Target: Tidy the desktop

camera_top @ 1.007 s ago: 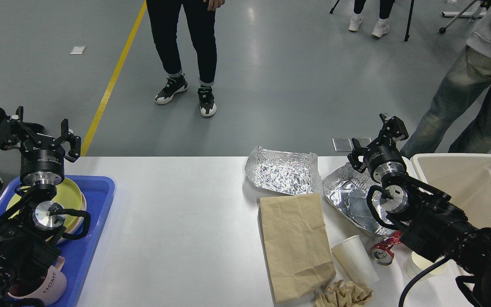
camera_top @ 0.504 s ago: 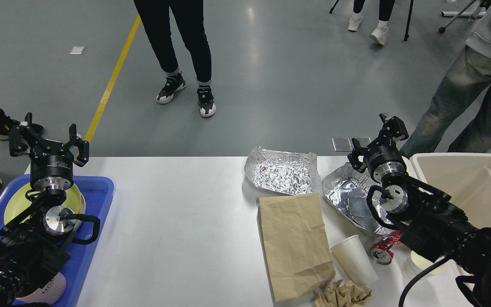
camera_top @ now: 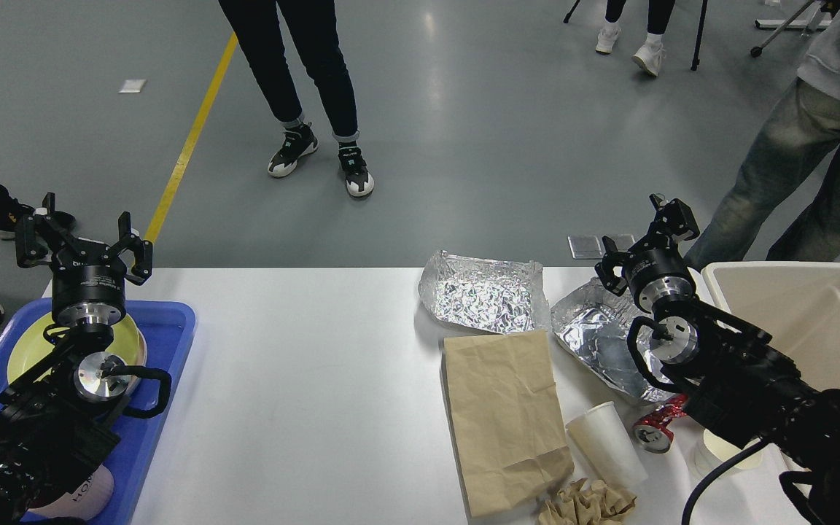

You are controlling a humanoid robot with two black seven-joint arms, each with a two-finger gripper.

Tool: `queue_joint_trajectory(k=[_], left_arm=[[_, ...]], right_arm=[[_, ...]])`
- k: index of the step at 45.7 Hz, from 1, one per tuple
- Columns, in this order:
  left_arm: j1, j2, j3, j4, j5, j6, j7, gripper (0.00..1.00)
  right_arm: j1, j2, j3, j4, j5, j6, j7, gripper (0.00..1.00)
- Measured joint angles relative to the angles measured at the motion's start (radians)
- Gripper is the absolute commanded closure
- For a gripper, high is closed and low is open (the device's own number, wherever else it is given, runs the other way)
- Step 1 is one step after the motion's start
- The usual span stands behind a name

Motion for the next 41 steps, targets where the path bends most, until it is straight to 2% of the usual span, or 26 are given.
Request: queue_joint_trajectory(k=[22,41], left_arm=[[0.000,0.000,0.000,0.000,0.000,0.000,0.000,0.04],[0.000,0.000,0.000,0.001,0.000,0.000,0.000,0.04]], right_arm=[[0.002,0.001,0.000,-0.001,0.000,0.002,-0.006,0.00],[0.105,-0.050,0.006,0.000,0.000,0.001,-0.009,0.00]])
